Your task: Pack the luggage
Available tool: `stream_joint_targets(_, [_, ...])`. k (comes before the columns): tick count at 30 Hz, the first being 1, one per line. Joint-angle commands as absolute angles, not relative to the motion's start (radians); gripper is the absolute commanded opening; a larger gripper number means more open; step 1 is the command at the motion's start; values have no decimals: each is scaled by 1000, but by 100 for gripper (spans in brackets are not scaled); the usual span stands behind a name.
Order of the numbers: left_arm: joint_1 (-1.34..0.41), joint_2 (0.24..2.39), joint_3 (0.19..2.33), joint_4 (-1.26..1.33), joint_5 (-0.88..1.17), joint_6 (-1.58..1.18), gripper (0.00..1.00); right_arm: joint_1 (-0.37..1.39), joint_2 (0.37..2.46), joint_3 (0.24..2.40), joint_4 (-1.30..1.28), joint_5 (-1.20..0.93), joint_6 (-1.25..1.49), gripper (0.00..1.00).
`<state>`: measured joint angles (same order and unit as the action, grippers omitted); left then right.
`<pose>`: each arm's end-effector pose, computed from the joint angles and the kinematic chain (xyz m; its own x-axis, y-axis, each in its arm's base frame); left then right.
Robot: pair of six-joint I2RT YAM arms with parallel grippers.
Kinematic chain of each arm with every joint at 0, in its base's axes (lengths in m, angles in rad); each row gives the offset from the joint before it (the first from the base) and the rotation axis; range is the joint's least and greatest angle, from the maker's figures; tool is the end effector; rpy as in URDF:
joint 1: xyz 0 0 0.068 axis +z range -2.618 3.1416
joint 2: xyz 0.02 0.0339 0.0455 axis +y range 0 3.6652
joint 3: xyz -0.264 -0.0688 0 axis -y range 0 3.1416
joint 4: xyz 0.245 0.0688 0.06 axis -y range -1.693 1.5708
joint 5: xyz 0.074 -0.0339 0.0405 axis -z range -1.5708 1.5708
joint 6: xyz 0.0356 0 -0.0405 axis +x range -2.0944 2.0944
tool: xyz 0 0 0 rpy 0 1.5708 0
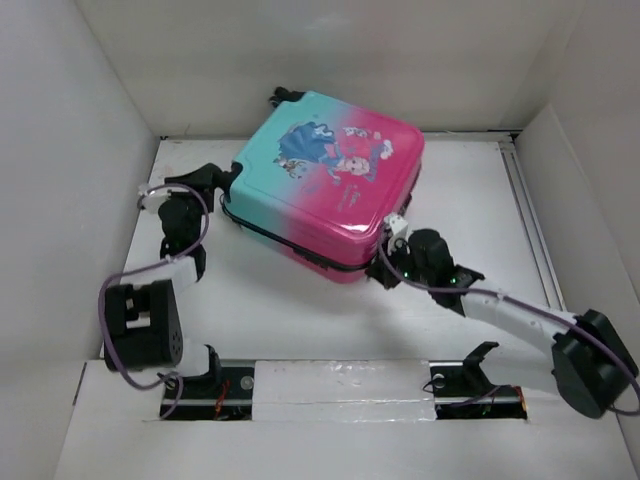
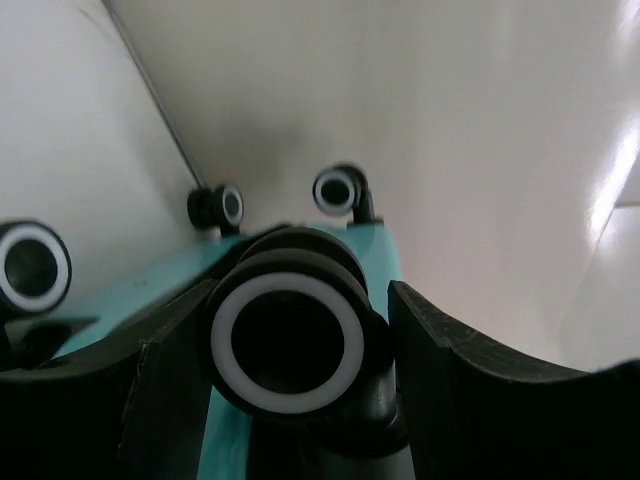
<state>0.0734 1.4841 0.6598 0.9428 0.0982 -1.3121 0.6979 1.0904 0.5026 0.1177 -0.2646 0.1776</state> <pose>0.3156 0.0197 0.2503 0.0068 -0.9642 -0.2652 0.1201 0.2641 -0.9570 0.1716 0.1561 0.2126 -0.4827 -0.1823 -0.8566 -0.7250 0.6319 0.2741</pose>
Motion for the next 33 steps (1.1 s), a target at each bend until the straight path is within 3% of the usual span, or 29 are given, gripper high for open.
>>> stream_joint_targets(1, [3, 1309, 467, 1042, 175, -1223, 0, 571, 1195, 682, 298, -284, 146, 0])
stream_joint_targets(4, [-29, 1162, 361, 990, 132, -1192, 0, 566, 1227, 718, 288, -305, 164, 0])
stream_joint_targets(8, [-29, 1023, 267, 873, 98, -1137, 0, 718, 1172, 585, 275, -192, 215, 0])
stream_joint_targets(13, [-29, 916, 258, 808, 116, -1089, 0, 968, 1088, 362, 386, 92, 414, 0])
stream_joint_targets(17, [-29, 902, 258, 808, 164, -1091, 0, 1017, 1123, 464, 384, 219, 361, 0])
stream_joint_targets(21, [-29, 865, 274, 752, 107, -1060, 0, 870, 1094, 655, 264, 96, 188, 0])
stream_joint_targets(23, [-29, 883, 327, 729, 54, -1031, 0, 698, 1094, 762, 241, -91, 161, 0])
stream_joint_targets(26, [72, 929, 383, 730, 121, -1087, 0, 545, 1135, 845, 137, -223, 152, 0])
stream_joint_targets(33, [132, 1043, 479, 788, 121, -1126, 0, 558, 985, 586, 127, -204, 204, 0])
